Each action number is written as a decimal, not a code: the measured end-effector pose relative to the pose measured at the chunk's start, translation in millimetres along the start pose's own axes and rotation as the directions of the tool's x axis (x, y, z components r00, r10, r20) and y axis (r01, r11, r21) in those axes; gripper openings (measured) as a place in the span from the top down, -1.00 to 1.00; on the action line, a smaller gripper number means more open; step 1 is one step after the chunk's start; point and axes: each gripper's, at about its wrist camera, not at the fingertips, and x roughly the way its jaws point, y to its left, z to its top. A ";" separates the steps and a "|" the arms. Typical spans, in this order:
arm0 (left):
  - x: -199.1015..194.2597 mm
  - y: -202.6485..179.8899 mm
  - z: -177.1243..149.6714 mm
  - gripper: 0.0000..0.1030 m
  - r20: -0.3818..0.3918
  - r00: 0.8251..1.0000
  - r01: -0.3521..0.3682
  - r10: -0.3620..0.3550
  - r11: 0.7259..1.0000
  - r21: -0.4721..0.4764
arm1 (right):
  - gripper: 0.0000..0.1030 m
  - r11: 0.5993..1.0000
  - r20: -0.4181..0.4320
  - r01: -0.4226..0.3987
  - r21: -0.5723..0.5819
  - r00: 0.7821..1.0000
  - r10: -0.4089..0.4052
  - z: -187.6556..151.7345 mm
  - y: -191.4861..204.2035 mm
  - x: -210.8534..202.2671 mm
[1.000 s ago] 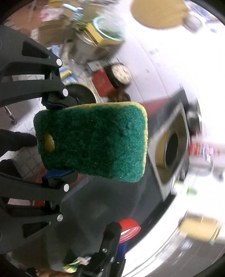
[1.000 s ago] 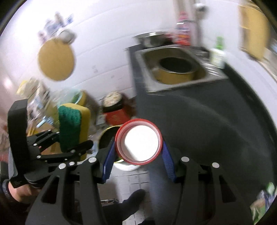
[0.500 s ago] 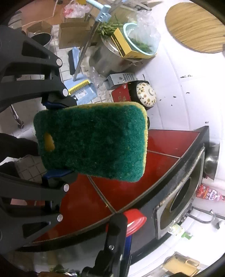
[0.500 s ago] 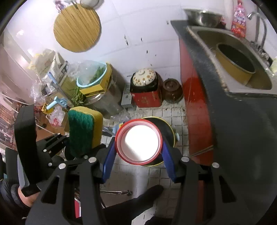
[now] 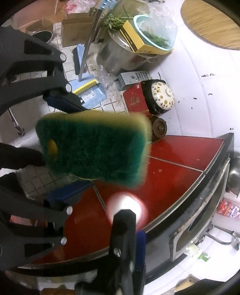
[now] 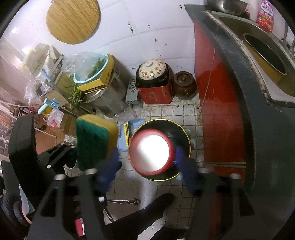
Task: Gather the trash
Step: 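Carry the sponge and tape roll to the bin and release both, then return both tools to the countertop above the remaining trash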
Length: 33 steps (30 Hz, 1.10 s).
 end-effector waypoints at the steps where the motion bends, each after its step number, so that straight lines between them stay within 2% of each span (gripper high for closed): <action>1: 0.9 1.8 -0.7 -0.33 -0.001 1.000 -0.002 0.002 1.000 -0.003 | -0.43 1.000 -0.001 0.003 0.003 1.000 -0.003 0.3 -1.8 0.8; 9: -4.9 4.9 -4.5 -0.33 0.004 1.000 -0.018 0.018 1.000 -0.017 | -0.43 1.000 0.016 0.009 0.020 1.000 -0.010 -6.0 -8.4 -13.1; 14: -20.3 -13.1 -4.4 -0.33 0.028 1.000 -0.009 0.008 0.999 0.034 | -0.52 0.998 0.074 0.029 0.059 0.997 -0.033 -22.0 -24.1 -52.3; 18: -43.7 -55.1 1.8 -0.42 0.071 0.997 0.027 -0.038 0.989 0.149 | -0.54 0.990 0.147 0.050 0.129 0.987 -0.069 -46.3 -49.0 -105.1; 20: -55.9 -80.5 4.3 -0.52 0.095 0.993 0.051 -0.072 0.978 0.203 | -0.63 0.981 0.188 0.075 0.179 0.976 -0.109 -63.1 -64.5 -136.5; 22: -71.7 -117.1 6.7 -0.70 0.119 0.984 0.097 -0.133 0.958 0.271 | -0.69 0.961 0.239 0.105 0.256 0.956 -0.168 -92.0 -87.7 -178.3; 24: -87.3 -166.0 6.5 -0.79 0.130 0.972 0.138 -0.197 0.922 0.361 | -0.70 0.938 0.267 0.135 0.318 0.937 -0.225 -117.6 -107.1 -211.4; 25: -93.1 -184.8 6.1 -0.80 0.129 0.966 0.156 -0.223 0.904 0.398 | -0.73 0.917 0.282 0.157 0.366 0.921 -0.270 -138.7 -120.8 -234.5; 28: -112.5 -261.3 -4.9 -0.82 0.095 0.939 0.229 -0.330 0.808 0.543 | -0.74 0.850 0.295 0.202 0.487 0.878 -0.378 -195.2 -153.2 -286.9; 30: -123.7 -308.0 -17.6 -0.82 0.069 0.918 0.265 -0.391 0.732 0.628 | -0.74 0.795 0.283 0.230 0.561 0.849 -0.446 -234.6 -172.6 -317.3; 31: -130.6 -338.7 -27.8 -0.82 0.045 0.903 0.287 -0.428 0.677 0.678 | -0.74 0.773 0.279 0.240 0.587 0.836 -0.472 -251.4 -180.4 -328.7; 33: -139.9 -380.3 -45.3 -0.82 0.009 0.881 0.312 -0.472 0.597 0.739 | -0.74 0.707 0.259 0.268 0.655 0.799 -0.543 -300.4 -197.2 -359.8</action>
